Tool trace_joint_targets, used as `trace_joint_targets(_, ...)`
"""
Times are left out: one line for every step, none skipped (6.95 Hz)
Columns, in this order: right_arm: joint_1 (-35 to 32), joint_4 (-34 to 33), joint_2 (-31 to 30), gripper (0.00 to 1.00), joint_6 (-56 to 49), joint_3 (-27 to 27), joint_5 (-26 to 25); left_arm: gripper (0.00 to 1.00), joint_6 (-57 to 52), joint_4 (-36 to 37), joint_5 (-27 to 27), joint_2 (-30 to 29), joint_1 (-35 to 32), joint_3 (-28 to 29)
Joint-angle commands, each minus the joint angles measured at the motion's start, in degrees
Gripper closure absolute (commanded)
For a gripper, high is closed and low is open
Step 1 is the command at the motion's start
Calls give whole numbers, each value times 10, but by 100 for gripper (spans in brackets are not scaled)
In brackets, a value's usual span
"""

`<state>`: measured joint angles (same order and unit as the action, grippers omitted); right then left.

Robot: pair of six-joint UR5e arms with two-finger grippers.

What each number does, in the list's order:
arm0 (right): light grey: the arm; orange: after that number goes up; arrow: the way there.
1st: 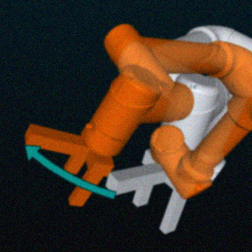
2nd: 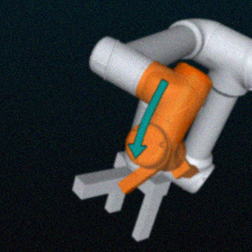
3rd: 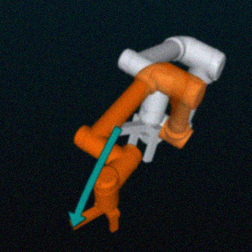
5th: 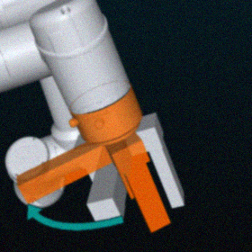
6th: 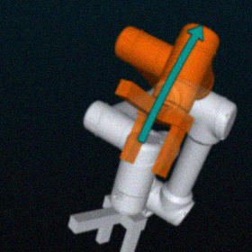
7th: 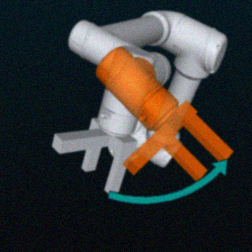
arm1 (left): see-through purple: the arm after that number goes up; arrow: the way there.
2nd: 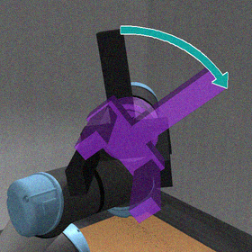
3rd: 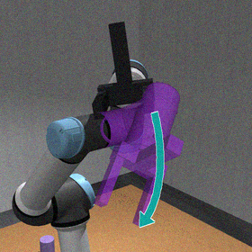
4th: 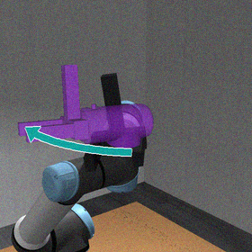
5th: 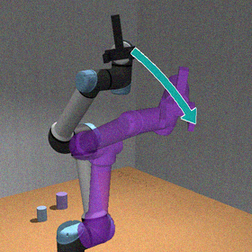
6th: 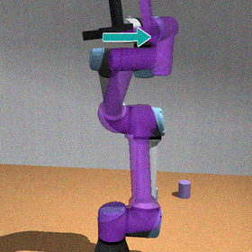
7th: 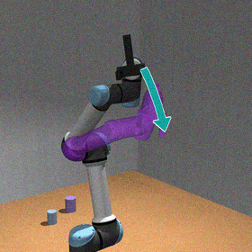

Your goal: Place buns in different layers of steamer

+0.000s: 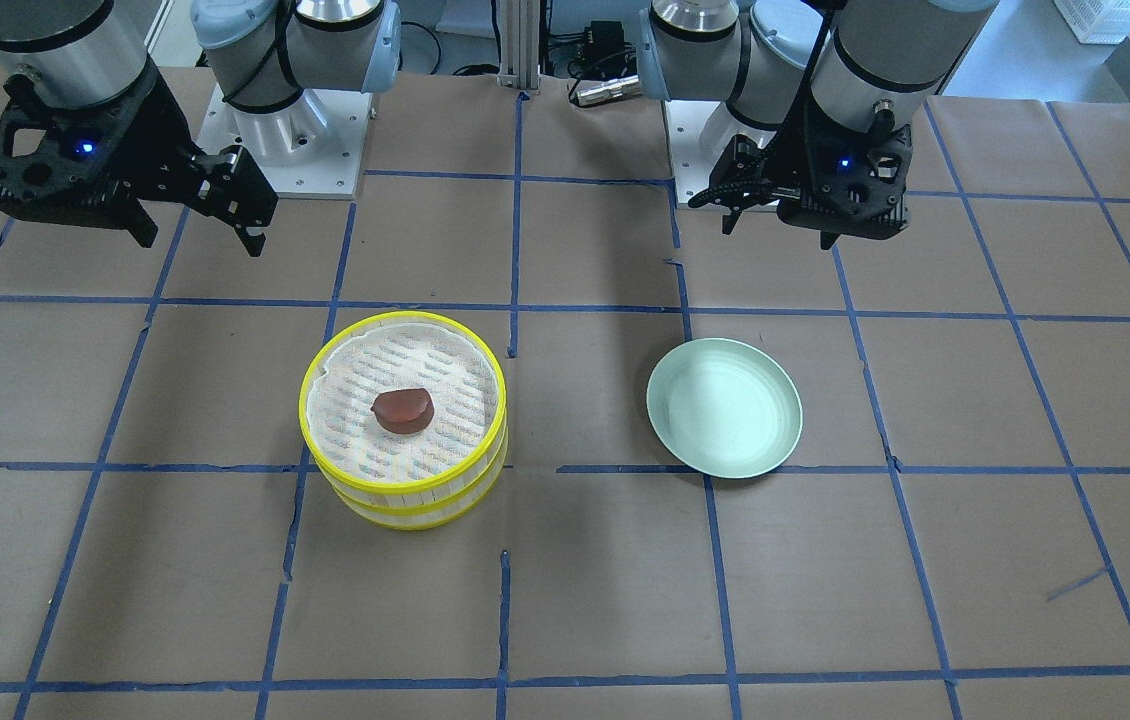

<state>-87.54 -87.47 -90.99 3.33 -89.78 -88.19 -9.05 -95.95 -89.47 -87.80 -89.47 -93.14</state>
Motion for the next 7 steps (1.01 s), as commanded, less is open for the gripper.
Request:
trace_joint_targets(0, 4, 2, 0, -4, 0, 0, 0, 0, 0, -1, 0, 4, 0)
trace_joint_targets(0, 4, 4, 0, -4, 1, 0, 0, -1, 0, -1, 0, 7, 0)
trace_joint_targets(0, 6, 3, 0, -4, 1, 0, 0, 0, 0, -1, 0, 7, 0)
trace_joint_targets(0, 12, 5, 0, -4, 4, 0, 0, 0, -1, -2, 0, 7, -1)
trace_joint_targets(-1, 12, 6, 0, -4, 3, 0, 0, 0, -1, -2, 0, 7, -1)
trace_joint_targets(0, 15, 6, 0, -5, 5, 0, 0, -1, -1, -1, 0, 7, -1)
trace_joint_targets(-1, 16, 7, 0, -4, 3, 1, 0, -1, -1, -2, 0, 7, -1)
